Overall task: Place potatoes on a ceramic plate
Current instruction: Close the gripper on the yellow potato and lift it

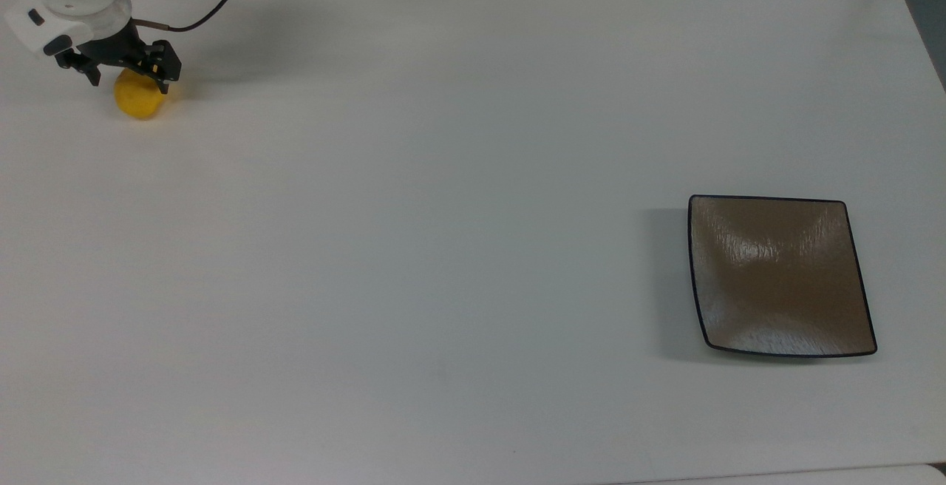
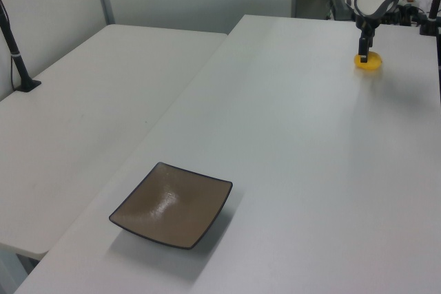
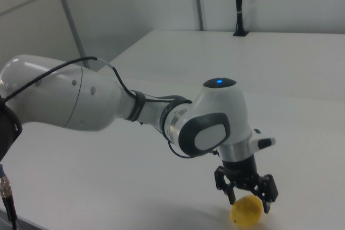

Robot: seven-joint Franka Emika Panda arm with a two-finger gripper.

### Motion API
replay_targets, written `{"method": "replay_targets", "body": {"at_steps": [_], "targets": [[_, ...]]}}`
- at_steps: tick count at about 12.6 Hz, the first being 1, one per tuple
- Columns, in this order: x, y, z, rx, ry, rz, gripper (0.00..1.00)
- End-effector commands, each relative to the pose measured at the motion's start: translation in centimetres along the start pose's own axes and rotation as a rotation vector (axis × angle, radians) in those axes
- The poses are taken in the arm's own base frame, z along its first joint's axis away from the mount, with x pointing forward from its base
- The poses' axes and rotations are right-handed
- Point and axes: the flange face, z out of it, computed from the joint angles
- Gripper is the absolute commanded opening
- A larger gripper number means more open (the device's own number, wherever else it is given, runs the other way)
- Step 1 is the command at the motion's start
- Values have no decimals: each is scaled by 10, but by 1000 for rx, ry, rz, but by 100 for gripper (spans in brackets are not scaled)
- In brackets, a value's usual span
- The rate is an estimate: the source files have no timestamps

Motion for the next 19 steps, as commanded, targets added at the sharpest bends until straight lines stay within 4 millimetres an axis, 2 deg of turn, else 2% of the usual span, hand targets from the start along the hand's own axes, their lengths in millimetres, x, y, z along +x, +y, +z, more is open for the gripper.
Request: {"method": "replay_targets", "body": {"at_steps": [1, 2, 8, 11, 14, 16, 17, 19], "targets": [[-11, 2, 12, -20, 12, -25, 94], [-12, 2, 13, -17, 10, -24, 88], [-12, 0, 13, -8, -1, -67, 13], [-11, -4, 2, 1, -11, -79, 7], [-5, -20, -59, 24, 6, -104, 7], [1, -44, -122, 45, 30, -136, 7], [-3, -52, -157, 59, 47, -146, 7], [-19, -82, -218, 110, 94, -157, 7]]}}
